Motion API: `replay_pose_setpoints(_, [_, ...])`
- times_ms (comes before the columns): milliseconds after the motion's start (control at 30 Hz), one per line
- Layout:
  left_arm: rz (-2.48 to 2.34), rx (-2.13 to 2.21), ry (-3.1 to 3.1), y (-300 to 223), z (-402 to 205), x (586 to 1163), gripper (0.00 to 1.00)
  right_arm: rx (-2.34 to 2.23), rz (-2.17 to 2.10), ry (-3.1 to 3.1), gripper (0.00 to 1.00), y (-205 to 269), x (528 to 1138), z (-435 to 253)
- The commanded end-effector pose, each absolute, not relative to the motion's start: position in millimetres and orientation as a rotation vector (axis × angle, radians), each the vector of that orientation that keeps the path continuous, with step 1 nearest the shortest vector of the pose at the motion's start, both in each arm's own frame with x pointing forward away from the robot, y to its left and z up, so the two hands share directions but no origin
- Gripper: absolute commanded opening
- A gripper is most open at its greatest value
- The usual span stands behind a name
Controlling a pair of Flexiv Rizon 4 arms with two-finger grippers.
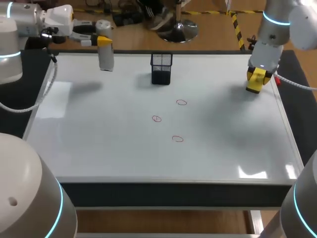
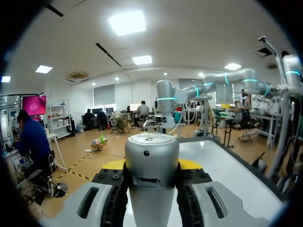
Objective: Pick up the inspection probe, press it on each red-marked spot on the whiteboard one by one, put down the probe, pick up the eraser, and wipe off all the red marks.
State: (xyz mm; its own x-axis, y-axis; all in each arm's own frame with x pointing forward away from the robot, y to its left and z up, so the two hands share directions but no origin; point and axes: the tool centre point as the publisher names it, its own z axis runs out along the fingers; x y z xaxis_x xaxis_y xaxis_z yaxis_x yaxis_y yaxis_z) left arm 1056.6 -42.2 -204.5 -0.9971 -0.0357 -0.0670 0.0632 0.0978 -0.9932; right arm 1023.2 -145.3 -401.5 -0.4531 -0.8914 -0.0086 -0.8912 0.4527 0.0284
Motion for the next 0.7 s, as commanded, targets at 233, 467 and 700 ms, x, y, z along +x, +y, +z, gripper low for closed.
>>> replay_pose_setpoints(233, [-2.044, -0.016, 2.235, -82, -207, 993, 0.0, 1.64, -0.041, -2.668, 0.0, -146, 1024, -401])
replay_pose_setpoints(467, [-2.064, -0.015, 2.225, -112, -210, 964, 0.0, 1.64, -0.041, -2.668, 0.0, -146, 1024, -401])
replay_pose_setpoints(700, [-2.121, -0.01, 2.185, -135, -215, 944, 0.0, 1.64, -0.041, -2.668, 0.0, -146, 1024, -401])
